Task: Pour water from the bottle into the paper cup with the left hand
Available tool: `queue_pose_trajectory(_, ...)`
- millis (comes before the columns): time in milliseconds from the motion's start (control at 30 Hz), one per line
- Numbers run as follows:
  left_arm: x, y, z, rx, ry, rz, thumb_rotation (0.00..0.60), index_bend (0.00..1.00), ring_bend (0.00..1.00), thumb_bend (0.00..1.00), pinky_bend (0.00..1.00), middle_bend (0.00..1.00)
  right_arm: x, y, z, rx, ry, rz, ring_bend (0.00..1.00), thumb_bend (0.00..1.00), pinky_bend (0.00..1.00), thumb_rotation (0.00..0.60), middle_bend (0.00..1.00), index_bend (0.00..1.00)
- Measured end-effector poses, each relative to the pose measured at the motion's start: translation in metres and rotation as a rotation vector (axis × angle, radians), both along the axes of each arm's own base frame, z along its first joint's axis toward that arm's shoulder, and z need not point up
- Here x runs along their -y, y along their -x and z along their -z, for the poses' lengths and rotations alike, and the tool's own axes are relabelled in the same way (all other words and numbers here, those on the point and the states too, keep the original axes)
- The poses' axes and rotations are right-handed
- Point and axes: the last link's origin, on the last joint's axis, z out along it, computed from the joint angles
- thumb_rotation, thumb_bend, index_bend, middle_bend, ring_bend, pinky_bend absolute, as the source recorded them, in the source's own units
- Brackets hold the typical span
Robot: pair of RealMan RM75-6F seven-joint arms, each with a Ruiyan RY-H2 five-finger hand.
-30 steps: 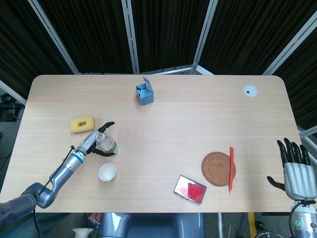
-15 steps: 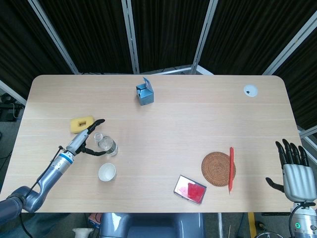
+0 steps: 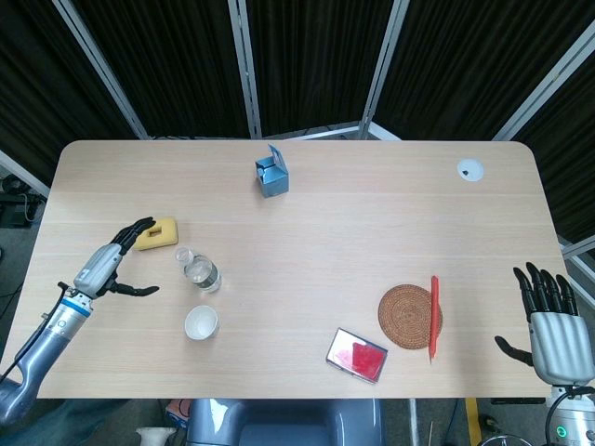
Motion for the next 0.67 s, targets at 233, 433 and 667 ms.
queue_pose_trajectory(233,0.036,-0.003,-0.028,-0.286,-0.222,0.052,0.600,0.00,0.00,0.04,0.00,0.00,-0.003,-0.002,-0.003,0.021,-0.004,-0.016,0.00,0.00,0.00,0.600,0.00,0.00)
queue_pose_trajectory(433,0.083,-0.014,-0.057,-0.441,-0.391,-0.022,0.600,0.00,0.00,0.04,0.00,0.00,-0.005,-0.005,-0.009,0.028,0.005,-0.042,0.00,0.00,0.00,0.600,0.00,0.00)
queue_pose_trajectory(667,0.113,-0.010,-0.079,-0.557,-0.439,-0.090,0.600,0.00,0.00,0.04,0.00,0.00,-0.006,-0.005,-0.012,0.016,0.006,-0.053,0.00,0.00,0.00,0.600,0.00,0.00)
